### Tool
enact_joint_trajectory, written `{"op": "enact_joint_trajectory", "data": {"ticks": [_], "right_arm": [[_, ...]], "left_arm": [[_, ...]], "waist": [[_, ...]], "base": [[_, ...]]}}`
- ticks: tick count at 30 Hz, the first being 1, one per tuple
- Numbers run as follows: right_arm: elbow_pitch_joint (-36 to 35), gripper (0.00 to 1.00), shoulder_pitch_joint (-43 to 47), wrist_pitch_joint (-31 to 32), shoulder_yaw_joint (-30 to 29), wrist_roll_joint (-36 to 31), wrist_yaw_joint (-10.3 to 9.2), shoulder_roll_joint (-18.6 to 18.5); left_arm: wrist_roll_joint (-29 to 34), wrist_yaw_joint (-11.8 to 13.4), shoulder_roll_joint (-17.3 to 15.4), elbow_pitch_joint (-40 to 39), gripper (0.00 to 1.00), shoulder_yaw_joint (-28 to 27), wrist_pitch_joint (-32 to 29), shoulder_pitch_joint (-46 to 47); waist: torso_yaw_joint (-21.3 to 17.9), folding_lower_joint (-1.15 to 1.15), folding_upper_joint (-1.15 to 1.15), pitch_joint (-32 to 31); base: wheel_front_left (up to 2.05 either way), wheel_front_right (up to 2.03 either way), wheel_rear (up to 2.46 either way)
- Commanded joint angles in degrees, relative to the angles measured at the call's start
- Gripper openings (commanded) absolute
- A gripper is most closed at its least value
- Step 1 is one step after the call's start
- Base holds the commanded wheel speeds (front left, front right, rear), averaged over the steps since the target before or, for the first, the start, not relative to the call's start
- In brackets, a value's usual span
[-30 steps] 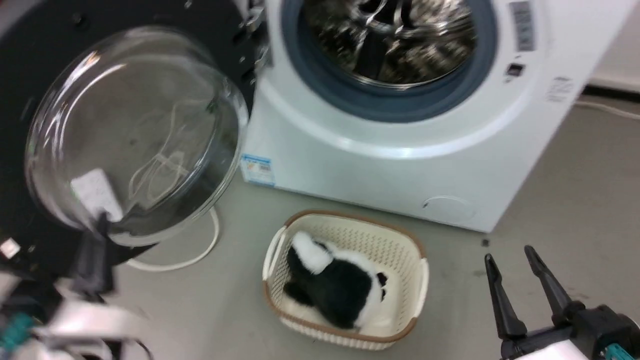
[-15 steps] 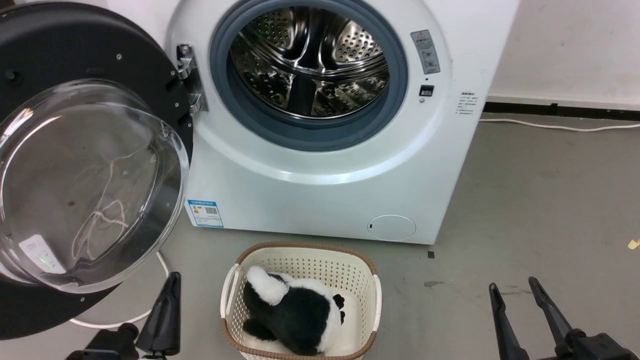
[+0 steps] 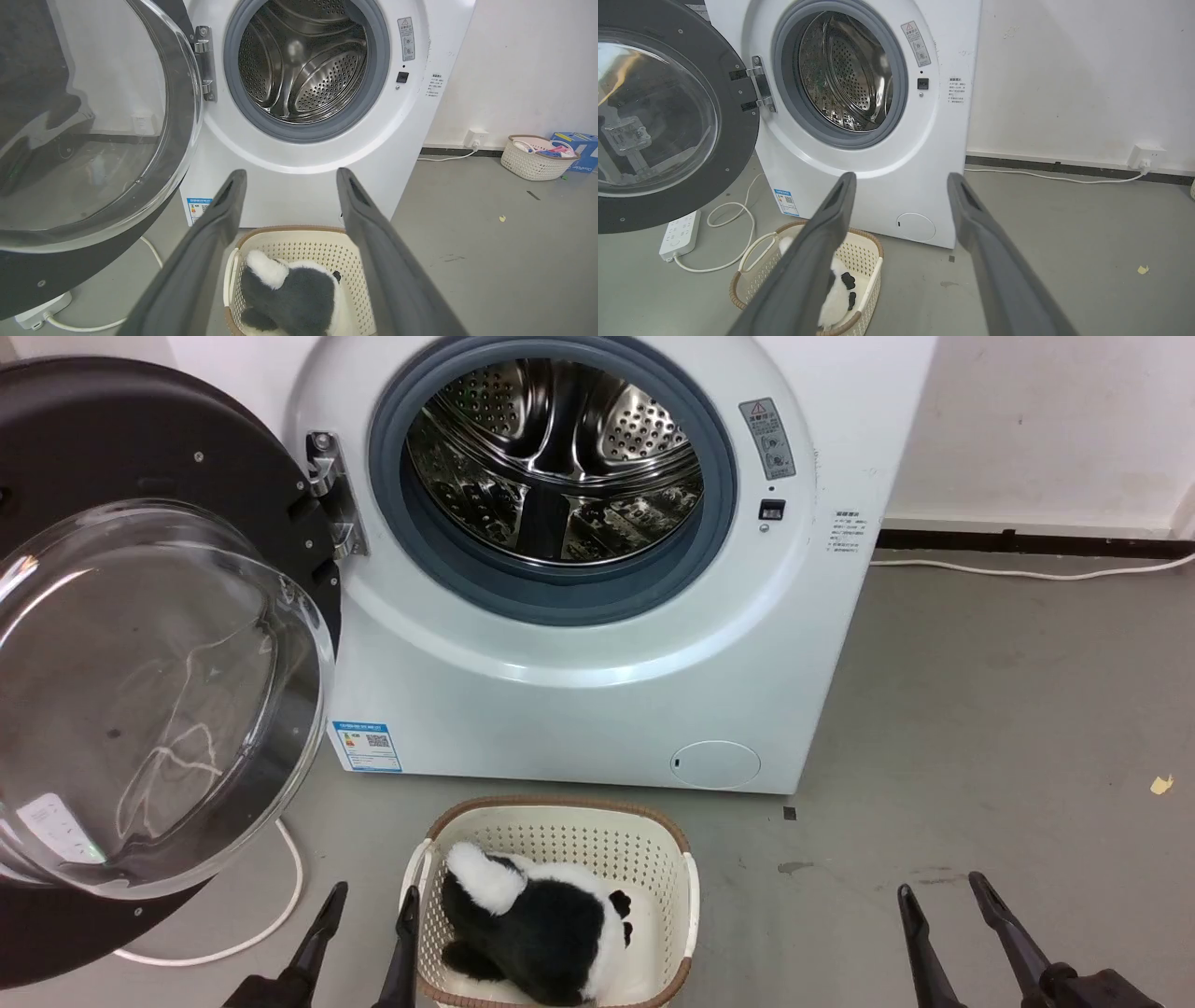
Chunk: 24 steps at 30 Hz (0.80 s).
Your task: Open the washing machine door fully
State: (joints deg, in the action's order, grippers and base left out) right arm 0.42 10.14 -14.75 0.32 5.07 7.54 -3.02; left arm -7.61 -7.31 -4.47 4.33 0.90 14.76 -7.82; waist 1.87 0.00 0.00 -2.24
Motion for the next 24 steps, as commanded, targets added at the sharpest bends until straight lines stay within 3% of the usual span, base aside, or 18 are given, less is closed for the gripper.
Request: {"op": "enact_joint_trajectory", "data": {"ticks": [1, 17, 18, 24], "right_arm": [[0.2, 1.0, 0.5, -0.2, -0.1, 0.3, -0.05, 0.1], [0.8, 1.0, 0.0, -0.2, -0.2, 0.7, -0.05, 0.1], [0.8, 0.0, 0.0, 0.0, -0.1, 0.2, -0.01, 0.0], [0.8, 0.0, -0.2, 0.3, -0.1, 0.0, 0.0, 0.0]], "left_arm": [[0.6, -0.2, 0.2, 0.7, 1.0, -0.4, 0.2, -0.5], [0.1, -0.2, 0.4, 3.1, 1.0, -0.1, 0.2, 0.7], [0.2, 0.0, 0.2, 3.0, 0.0, -0.1, 0.0, 0.2], [0.3, 0.2, 0.2, 2.9, 0.0, 0.0, -0.3, 0.3]], "waist": [[0.0, 0.0, 0.0, 0.0], [0.0, 0.0, 0.0, 0.1], [0.0, 0.0, 0.0, 0.1], [0.0, 0.0, 0.0, 0.1]], "base": [[0.0, 0.0, 0.0], [0.0, 0.0, 0.0], [0.0, 0.0, 0.0], [0.0, 0.0, 0.0]]}}
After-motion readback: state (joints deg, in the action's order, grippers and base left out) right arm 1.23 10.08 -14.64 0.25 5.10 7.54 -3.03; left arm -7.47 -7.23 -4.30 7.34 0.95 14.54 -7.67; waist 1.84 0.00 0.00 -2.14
